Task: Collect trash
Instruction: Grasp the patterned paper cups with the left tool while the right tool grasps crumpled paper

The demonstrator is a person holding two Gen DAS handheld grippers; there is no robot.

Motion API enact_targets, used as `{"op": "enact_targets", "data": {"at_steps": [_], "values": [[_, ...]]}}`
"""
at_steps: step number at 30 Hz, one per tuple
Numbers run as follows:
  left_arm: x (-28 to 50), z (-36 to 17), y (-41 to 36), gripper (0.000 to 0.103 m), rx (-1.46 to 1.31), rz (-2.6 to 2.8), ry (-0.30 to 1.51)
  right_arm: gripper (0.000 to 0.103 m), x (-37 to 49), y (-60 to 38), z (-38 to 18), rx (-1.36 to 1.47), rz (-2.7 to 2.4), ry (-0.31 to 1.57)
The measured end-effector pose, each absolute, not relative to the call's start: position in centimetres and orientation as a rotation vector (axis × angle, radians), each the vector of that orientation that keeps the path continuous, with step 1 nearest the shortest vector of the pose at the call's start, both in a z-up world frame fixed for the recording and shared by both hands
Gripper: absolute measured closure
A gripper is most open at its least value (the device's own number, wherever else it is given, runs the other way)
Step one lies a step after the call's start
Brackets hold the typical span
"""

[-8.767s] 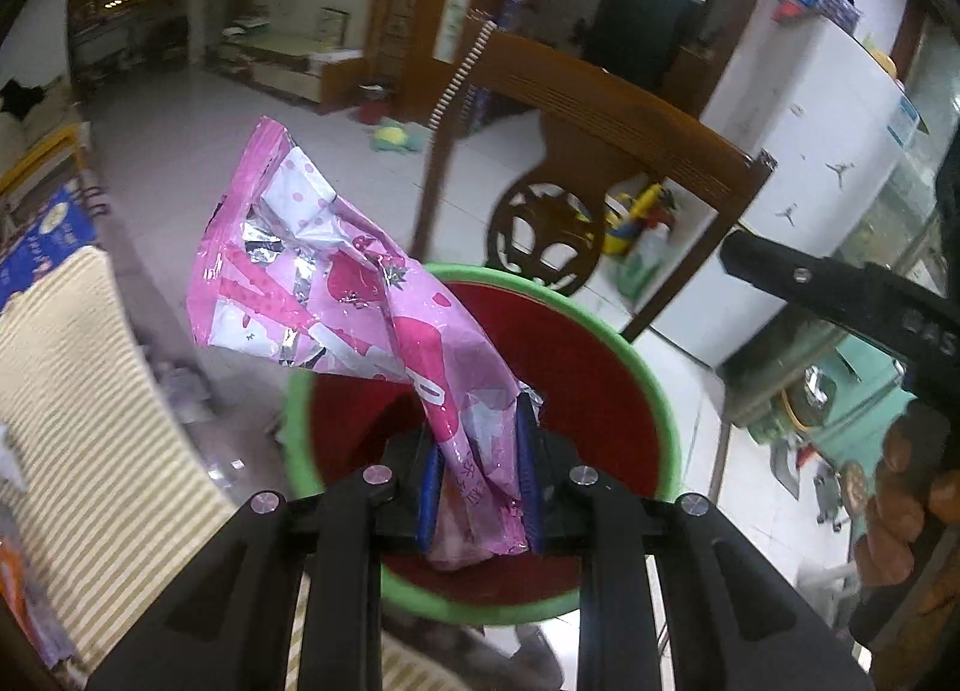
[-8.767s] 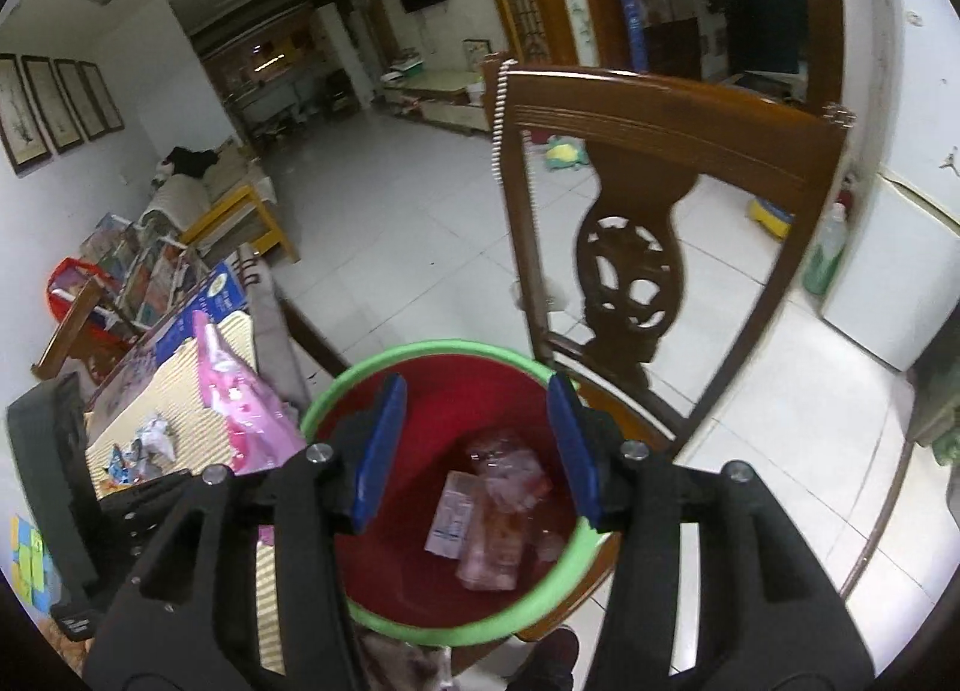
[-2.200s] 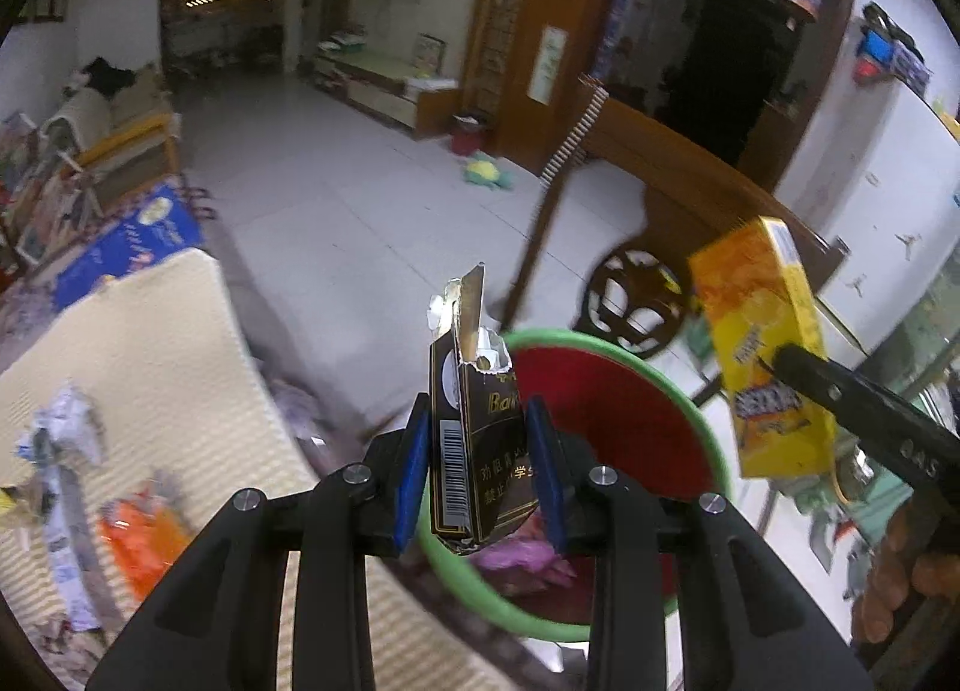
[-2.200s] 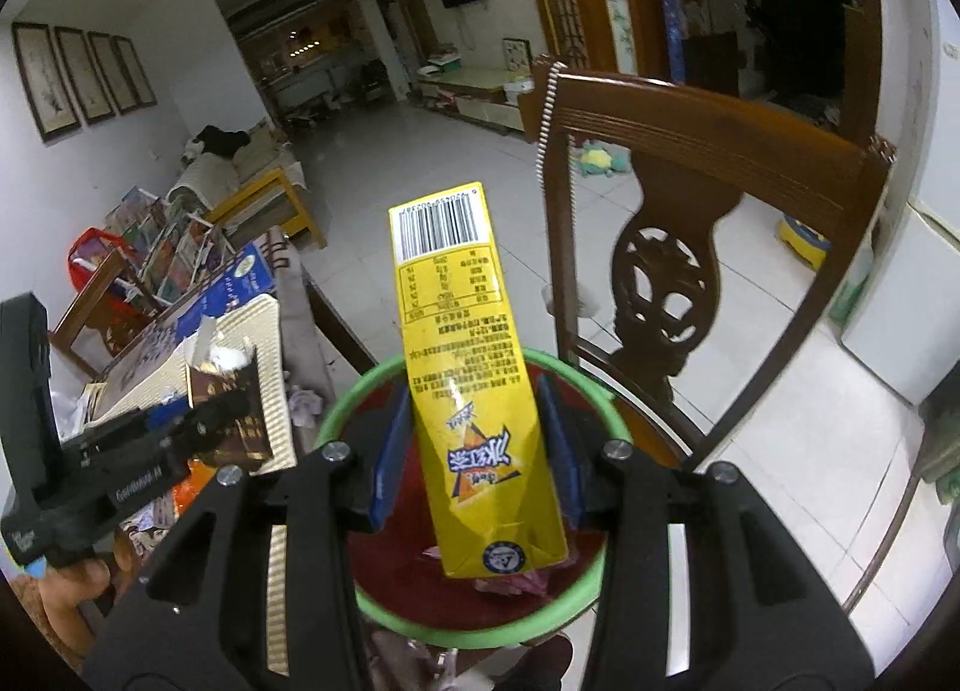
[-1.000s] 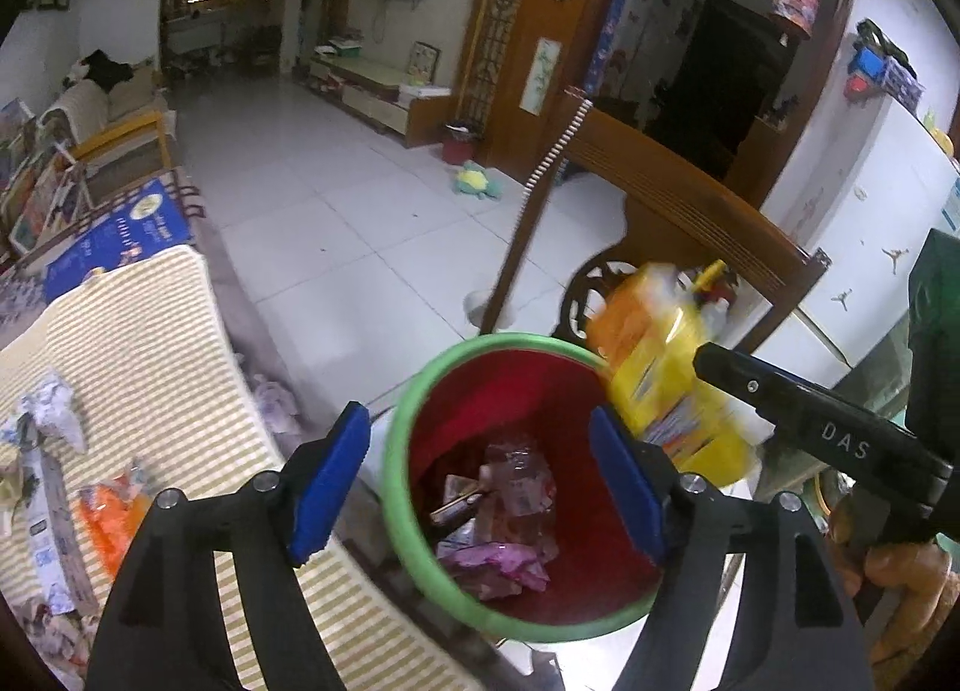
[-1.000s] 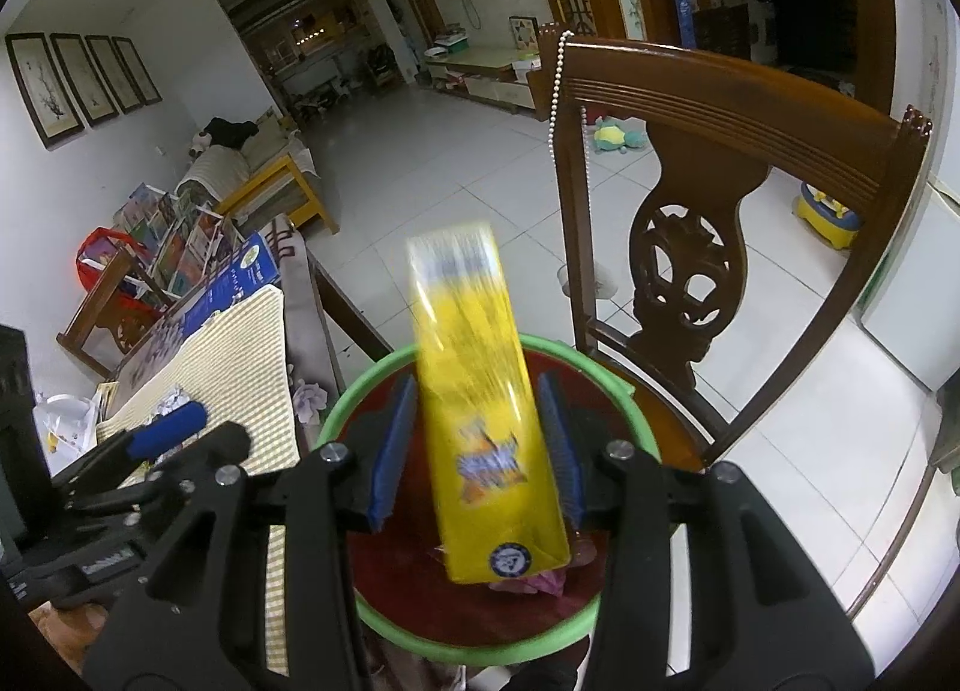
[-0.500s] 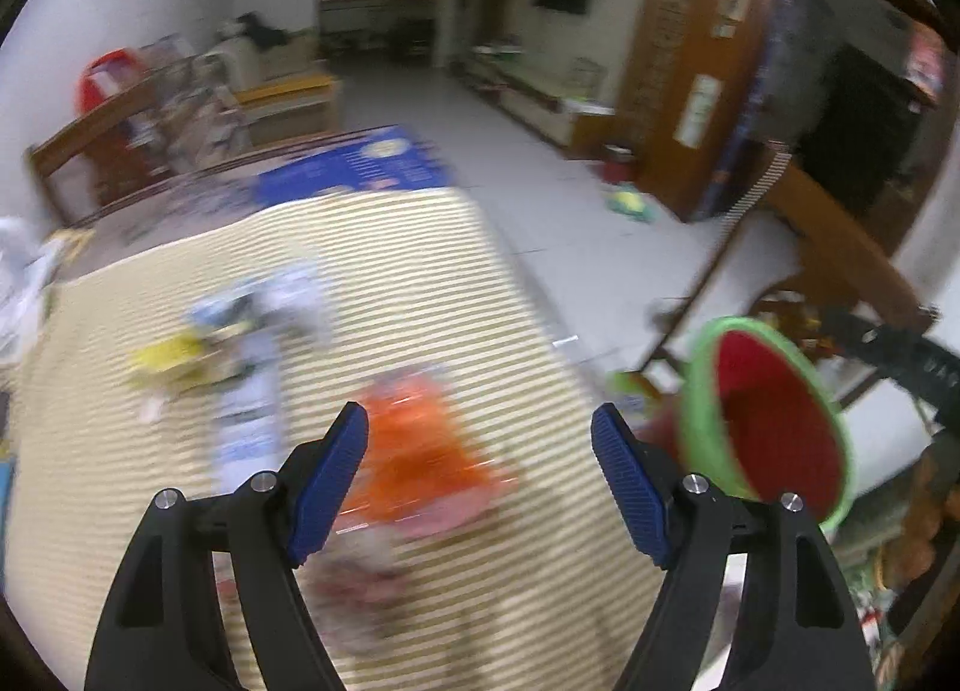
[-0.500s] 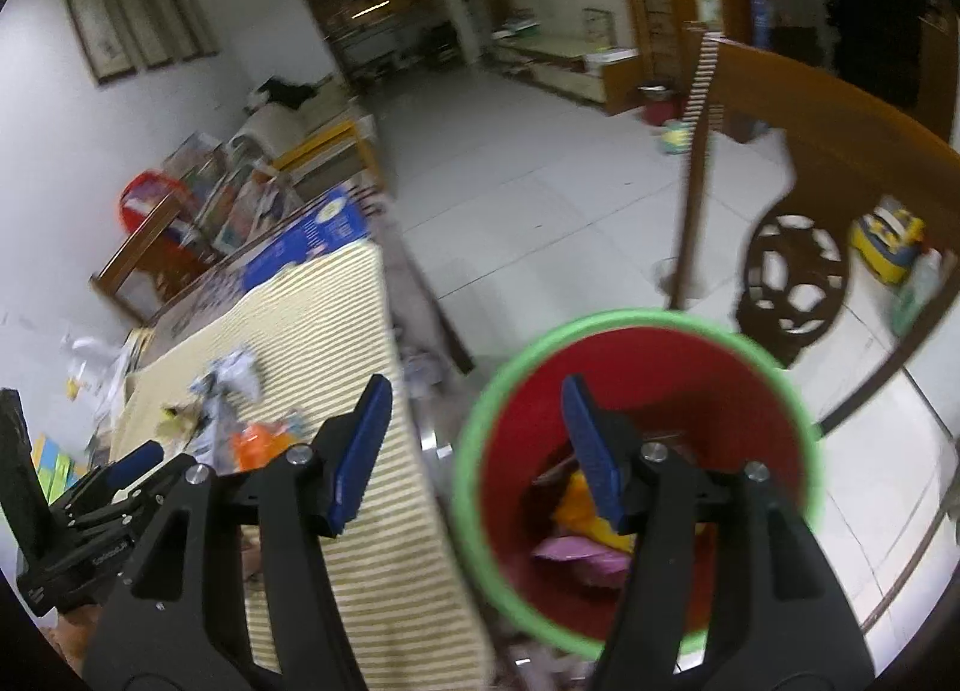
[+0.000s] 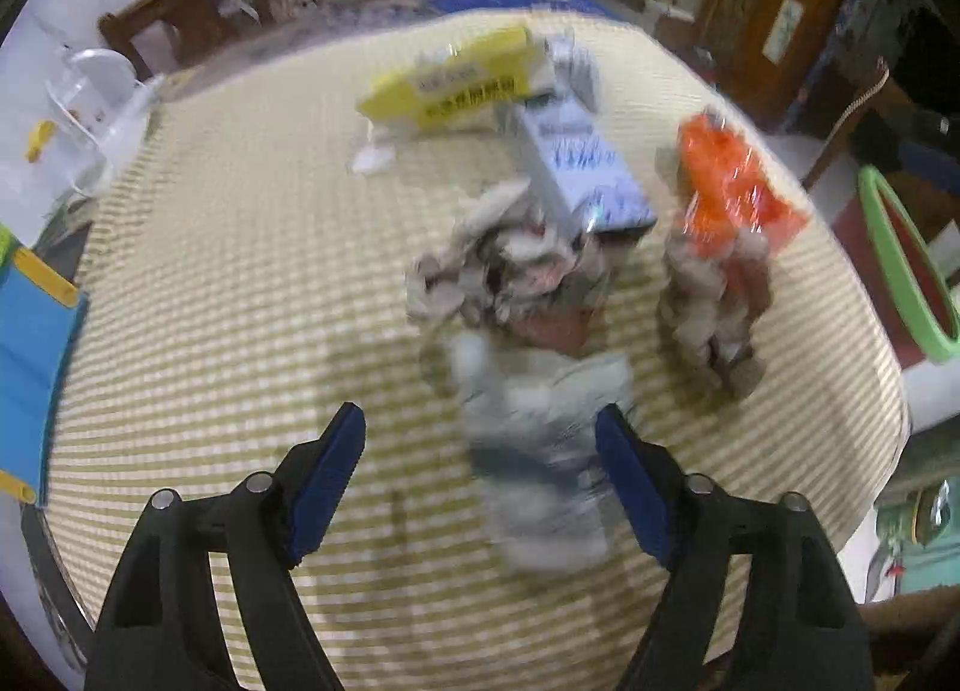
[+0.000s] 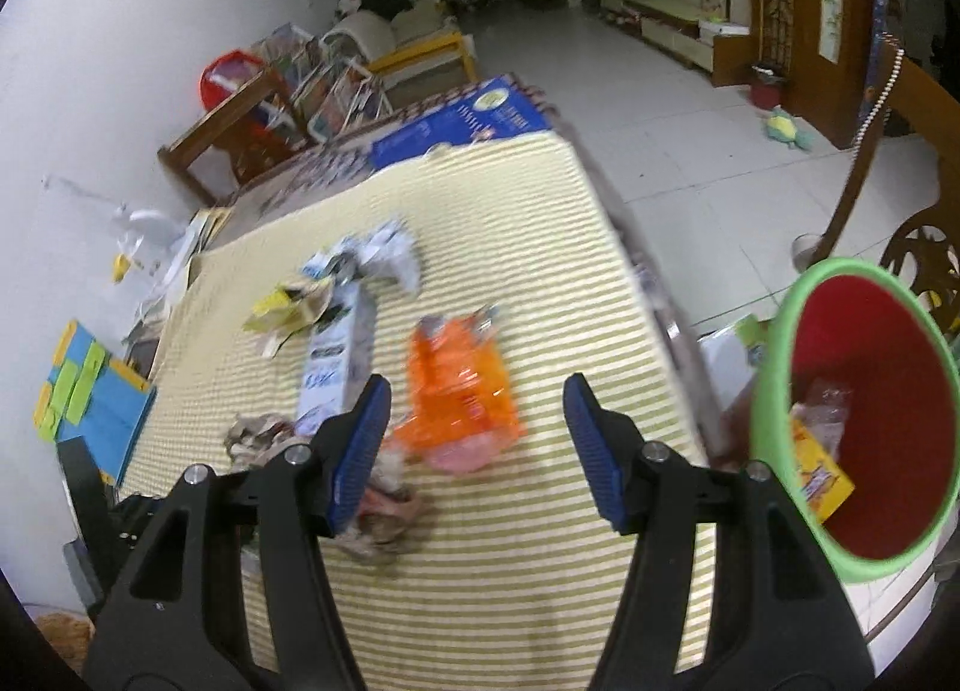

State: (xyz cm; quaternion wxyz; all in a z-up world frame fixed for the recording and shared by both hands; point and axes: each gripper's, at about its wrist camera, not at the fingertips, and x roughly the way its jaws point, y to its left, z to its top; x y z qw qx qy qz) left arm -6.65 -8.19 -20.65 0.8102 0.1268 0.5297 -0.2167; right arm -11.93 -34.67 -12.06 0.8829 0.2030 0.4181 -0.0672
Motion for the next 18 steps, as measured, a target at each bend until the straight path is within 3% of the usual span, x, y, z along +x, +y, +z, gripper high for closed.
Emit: {"op": "enact_targets", "data": {"at_steps": [8, 10, 11, 15, 18], "values": [[-5.9, -22.0, -8.6, 0.03, 0.16, -0.667, 1.196, 0.045, -9.3, -28.4, -13.1, 0.376, -0.076, 0.924], [-5.9, -22.4, -8.8, 0.042, 0.142, -0.699, 1.211, 0.045, -8.8, -27.3, -13.2, 0.367, -0.068, 0.928], [-5.9, -23.0, -8.8, 0.057, 0.123, -0.72, 1.245, 0.045, -8.7, -26.9, -13.1, 0.366, -0.065, 0.931], [-5.4, -23.1, -7.7, 0.067, 0.048, -0.746, 1.274, 0.045, -7.9, -25.5, -13.2, 0.352, -0.048, 0.939], [-4.5, -22.3, -5.4, 0.067, 0.022, -0.68, 1.239, 0.045, -7.1, -24.3, -13.5, 0.346, -0.027, 0.953]]}}
